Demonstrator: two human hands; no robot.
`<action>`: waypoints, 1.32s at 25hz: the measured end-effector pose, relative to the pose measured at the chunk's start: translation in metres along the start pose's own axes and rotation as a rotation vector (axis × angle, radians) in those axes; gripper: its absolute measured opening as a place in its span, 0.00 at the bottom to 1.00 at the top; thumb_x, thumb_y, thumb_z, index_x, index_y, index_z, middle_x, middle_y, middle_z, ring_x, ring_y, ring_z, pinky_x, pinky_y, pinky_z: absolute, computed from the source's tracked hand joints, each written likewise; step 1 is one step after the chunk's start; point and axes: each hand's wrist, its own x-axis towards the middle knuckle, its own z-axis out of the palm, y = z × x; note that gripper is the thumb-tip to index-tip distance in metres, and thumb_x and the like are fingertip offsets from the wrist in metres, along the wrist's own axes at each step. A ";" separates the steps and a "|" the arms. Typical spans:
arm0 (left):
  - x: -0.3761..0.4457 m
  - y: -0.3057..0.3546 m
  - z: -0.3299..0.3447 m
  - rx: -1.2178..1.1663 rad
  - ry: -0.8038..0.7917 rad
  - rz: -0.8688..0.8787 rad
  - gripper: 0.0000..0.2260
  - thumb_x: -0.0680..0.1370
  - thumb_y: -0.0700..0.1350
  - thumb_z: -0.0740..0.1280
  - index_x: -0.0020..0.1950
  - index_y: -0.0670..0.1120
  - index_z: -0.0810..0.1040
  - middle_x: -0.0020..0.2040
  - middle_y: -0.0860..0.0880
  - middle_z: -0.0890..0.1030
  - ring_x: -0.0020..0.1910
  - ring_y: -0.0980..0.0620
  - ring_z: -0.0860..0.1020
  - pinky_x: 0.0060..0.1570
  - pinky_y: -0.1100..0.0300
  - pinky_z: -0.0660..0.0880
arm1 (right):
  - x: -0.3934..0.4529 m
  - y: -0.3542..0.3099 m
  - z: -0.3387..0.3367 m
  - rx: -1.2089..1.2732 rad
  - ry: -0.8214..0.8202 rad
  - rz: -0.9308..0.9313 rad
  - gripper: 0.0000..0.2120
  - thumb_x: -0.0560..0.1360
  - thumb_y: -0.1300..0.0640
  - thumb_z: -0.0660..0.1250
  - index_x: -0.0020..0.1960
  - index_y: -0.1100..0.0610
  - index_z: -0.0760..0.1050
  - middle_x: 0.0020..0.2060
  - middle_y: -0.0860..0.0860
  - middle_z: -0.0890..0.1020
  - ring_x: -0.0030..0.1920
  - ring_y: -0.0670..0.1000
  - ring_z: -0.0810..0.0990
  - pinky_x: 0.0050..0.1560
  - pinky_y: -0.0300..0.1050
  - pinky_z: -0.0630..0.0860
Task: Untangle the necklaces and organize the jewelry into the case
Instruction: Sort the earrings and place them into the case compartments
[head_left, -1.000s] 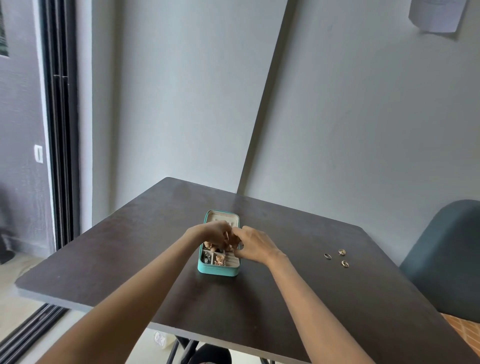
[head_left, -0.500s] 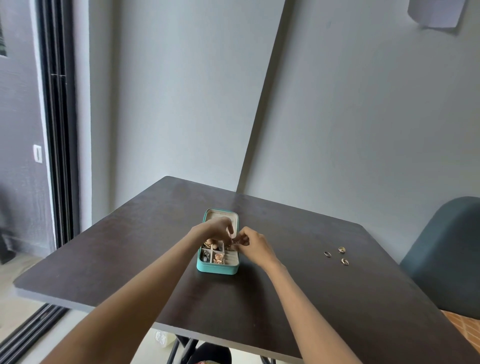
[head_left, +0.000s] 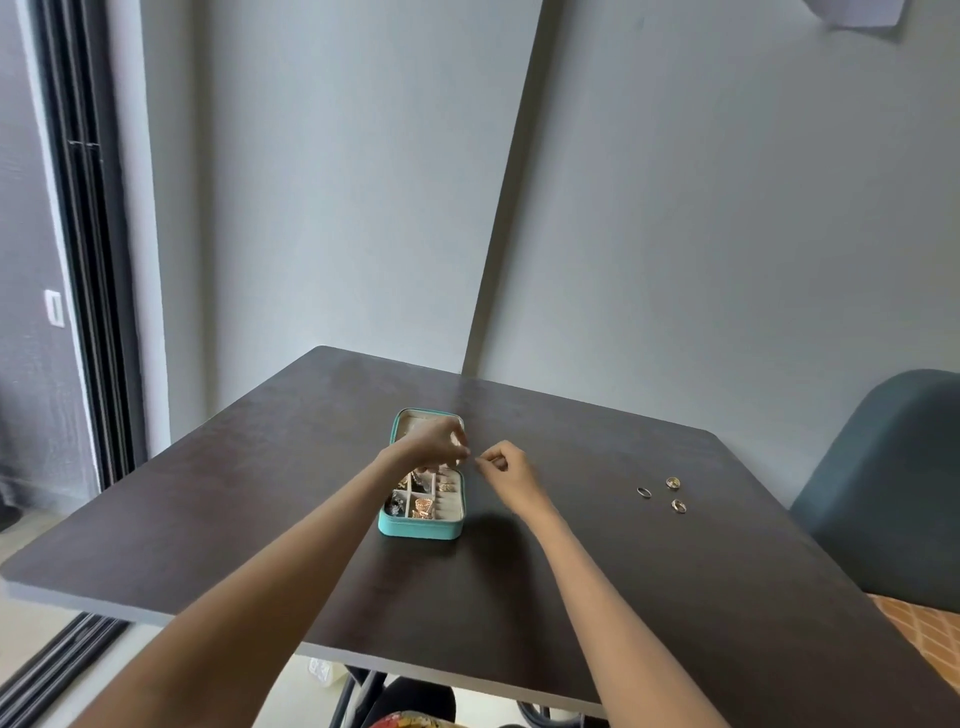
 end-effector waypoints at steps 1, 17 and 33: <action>0.002 0.007 0.005 -0.057 0.052 0.021 0.10 0.77 0.43 0.65 0.57 0.42 0.75 0.32 0.51 0.76 0.27 0.55 0.72 0.26 0.63 0.69 | 0.001 0.006 -0.007 0.019 0.071 0.018 0.05 0.74 0.53 0.67 0.42 0.51 0.73 0.39 0.48 0.79 0.44 0.50 0.78 0.43 0.40 0.70; 0.104 0.193 0.198 -0.132 0.022 0.292 0.16 0.75 0.35 0.58 0.59 0.46 0.76 0.58 0.45 0.74 0.60 0.47 0.72 0.59 0.53 0.71 | -0.004 0.187 -0.175 0.080 0.684 0.467 0.08 0.76 0.58 0.61 0.51 0.51 0.76 0.53 0.53 0.80 0.51 0.55 0.78 0.52 0.49 0.75; 0.162 0.202 0.220 -0.080 -0.030 0.220 0.10 0.73 0.35 0.63 0.46 0.42 0.82 0.49 0.42 0.83 0.47 0.43 0.81 0.41 0.58 0.75 | 0.017 0.207 -0.186 -0.314 0.326 0.278 0.13 0.75 0.60 0.57 0.56 0.48 0.70 0.55 0.42 0.82 0.58 0.53 0.77 0.49 0.46 0.72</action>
